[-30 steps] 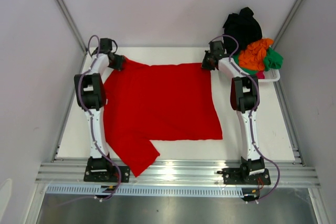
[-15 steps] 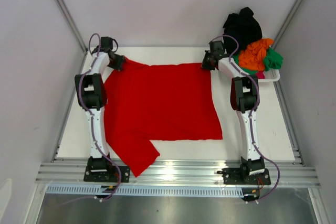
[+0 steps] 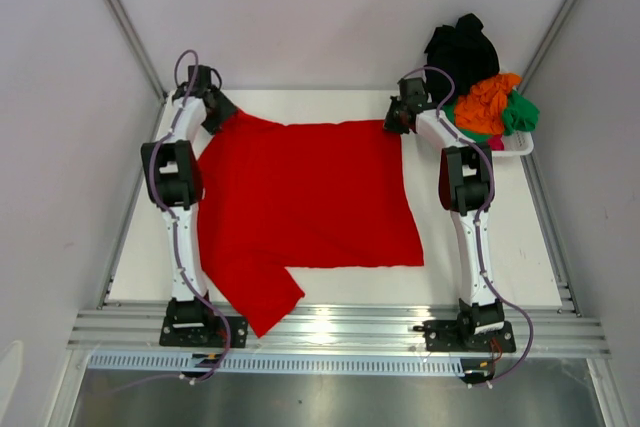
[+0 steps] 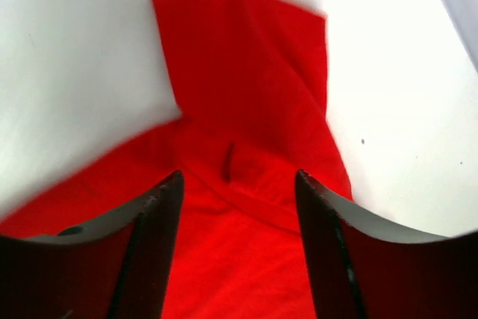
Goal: Fold and stack the t-shirts
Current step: Flatten the tshirt out
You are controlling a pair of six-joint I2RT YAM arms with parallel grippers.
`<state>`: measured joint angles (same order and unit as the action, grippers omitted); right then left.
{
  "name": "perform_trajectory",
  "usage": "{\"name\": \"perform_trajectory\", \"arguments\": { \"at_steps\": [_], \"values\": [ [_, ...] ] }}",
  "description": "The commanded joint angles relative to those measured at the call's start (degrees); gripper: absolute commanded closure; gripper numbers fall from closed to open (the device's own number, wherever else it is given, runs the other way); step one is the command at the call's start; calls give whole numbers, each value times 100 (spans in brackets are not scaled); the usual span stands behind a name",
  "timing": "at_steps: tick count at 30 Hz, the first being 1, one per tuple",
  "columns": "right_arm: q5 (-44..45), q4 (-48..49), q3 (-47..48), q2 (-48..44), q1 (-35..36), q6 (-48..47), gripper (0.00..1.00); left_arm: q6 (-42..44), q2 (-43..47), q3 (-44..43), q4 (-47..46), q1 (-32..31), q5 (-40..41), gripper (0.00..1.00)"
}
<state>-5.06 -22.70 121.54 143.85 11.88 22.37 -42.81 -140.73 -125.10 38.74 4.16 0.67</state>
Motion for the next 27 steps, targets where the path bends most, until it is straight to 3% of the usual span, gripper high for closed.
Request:
{"name": "perform_trajectory", "arguments": {
  "at_steps": [1, 5, 6, 7, 8, 10, 15, 22, 27],
  "values": [
    [-100, -15, 230, -103, 7, -49, 97, 1010, 379, -269, -735, 269, 223, 34],
    [-136, -15, 204, -112, 16, -57, 97, 1502, 344, -358, -1034, 462, 662, 30],
    [-127, -15, 204, -120, 7, -57, 97, 1730, 361, -340, -1166, 463, 689, 19],
    [-144, 11, 195, -138, -10, -57, 97, 2202, 379, -366, -1254, 471, 567, 3],
    [-144, 28, 195, -129, 7, -49, 97, 2520, 397, -349, -1507, 463, 436, 2],
    [-179, 90, 221, -121, 7, -31, 96, 3300, 388, -409, -1650, 454, 50, 0],
    [-241, 196, 204, -120, 25, 74, 96, 4920, 388, -227, -1650, 384, 504, 0],
    [-311, 178, 186, -59, 51, 30, 95, 5309, 309, -331, -1528, 278, 434, 2],
    [-329, 169, 169, -94, 51, 22, 95, 5851, 396, -200, -1001, 147, -497, 9]
  ]
}}
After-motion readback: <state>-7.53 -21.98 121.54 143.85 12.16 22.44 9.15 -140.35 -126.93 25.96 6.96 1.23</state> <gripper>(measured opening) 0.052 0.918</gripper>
